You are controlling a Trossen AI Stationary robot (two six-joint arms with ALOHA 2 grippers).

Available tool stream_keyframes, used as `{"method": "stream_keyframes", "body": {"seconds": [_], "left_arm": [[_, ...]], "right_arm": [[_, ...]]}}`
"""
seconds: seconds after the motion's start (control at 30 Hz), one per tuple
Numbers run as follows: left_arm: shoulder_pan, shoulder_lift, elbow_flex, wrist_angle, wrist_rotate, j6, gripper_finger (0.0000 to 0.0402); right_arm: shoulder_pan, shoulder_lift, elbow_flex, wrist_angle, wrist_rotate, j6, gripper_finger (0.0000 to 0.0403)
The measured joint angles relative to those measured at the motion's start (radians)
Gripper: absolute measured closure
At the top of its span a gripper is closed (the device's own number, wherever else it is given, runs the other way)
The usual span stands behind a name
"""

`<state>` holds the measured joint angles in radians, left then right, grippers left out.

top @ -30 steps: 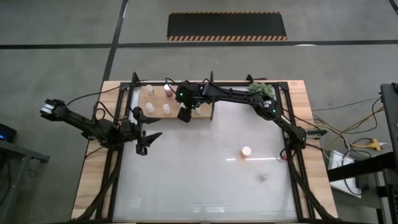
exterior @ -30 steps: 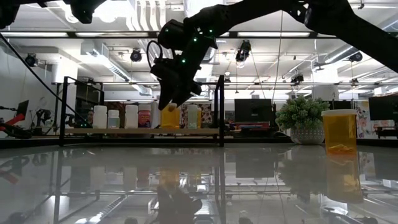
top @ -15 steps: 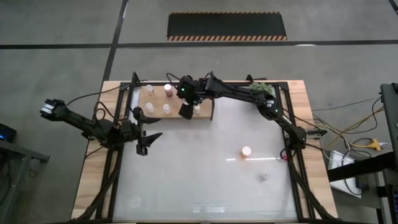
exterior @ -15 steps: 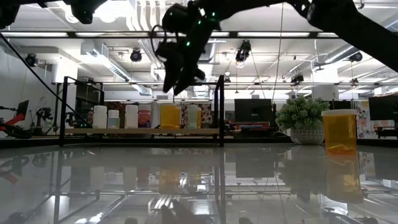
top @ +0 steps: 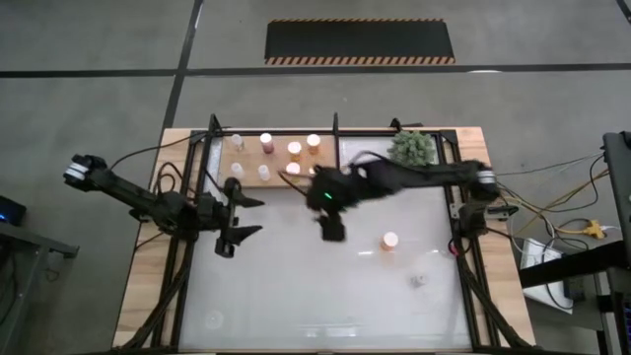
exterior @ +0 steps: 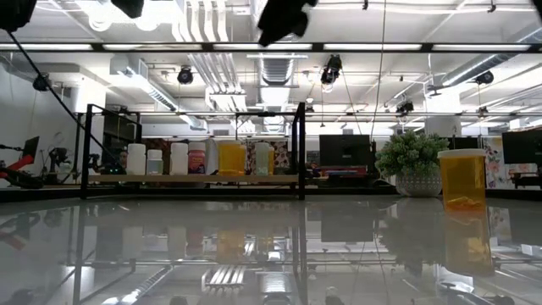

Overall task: Pick and place medicine bottles onto shelf by color
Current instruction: Put the orange pill bottle on the shelf

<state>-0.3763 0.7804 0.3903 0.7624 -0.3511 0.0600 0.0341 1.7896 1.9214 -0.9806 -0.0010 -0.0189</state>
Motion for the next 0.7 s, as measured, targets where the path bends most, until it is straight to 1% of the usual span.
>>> {"method": "stream_keyframes", "body": {"seconds": [0.1,0.27,0.33,0.47,0.6,0.7], "left_arm": [[0.000,0.077,0.024,0.050,0.007,-0.003,0.0146],[0.001,0.207,0.080,0.047,0.007,-0.028,0.0146],[0.001,0.261,0.106,0.049,0.007,-0.030,0.0146],[0.001,0.371,0.166,0.043,0.007,-0.032,0.0146],[0.001,0.466,0.240,0.046,0.007,-0.055,0.0146],[0.001,0.519,0.290,0.043,0.007,-0.055,0.0146]], "right_arm": [[0.067,-0.127,-0.168,0.072,0.000,0.017,0.0213],[0.146,-0.309,-0.426,0.161,0.004,0.134,0.0215],[0.172,-0.374,-0.525,0.193,0.007,0.150,0.0216],[0.219,-0.497,-0.725,0.277,0.052,0.181,0.0216],[0.228,-0.603,-0.868,0.298,0.057,0.308,0.0212],[0.228,-0.671,-0.945,0.278,0.058,0.379,0.0195]]}}
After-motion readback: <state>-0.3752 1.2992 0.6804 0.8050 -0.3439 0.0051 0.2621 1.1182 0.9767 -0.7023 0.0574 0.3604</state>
